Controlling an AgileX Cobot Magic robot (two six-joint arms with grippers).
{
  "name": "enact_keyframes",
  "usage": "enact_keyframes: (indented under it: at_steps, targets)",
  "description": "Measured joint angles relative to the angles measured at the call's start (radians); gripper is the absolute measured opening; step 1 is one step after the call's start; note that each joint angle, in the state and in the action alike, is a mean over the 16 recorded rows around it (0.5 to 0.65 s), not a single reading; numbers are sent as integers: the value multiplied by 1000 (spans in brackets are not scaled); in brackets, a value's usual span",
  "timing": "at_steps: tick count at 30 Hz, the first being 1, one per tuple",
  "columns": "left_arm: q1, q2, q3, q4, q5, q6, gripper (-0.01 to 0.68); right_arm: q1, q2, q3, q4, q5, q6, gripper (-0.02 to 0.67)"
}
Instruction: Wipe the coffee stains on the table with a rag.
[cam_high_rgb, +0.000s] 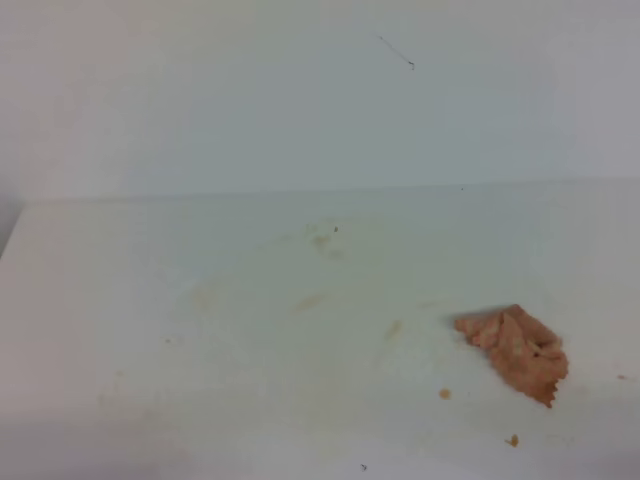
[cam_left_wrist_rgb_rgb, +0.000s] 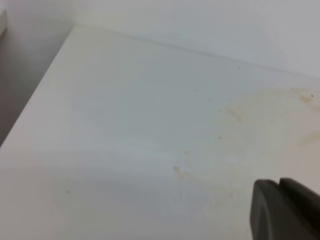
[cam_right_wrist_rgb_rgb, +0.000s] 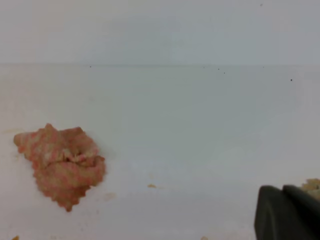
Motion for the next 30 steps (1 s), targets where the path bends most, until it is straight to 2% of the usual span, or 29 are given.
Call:
enact_keyframes:
  at_steps: [30]
  targets:
    - [0,0,20,0,0,0,-2,0,2,-2,0,2,0,-2]
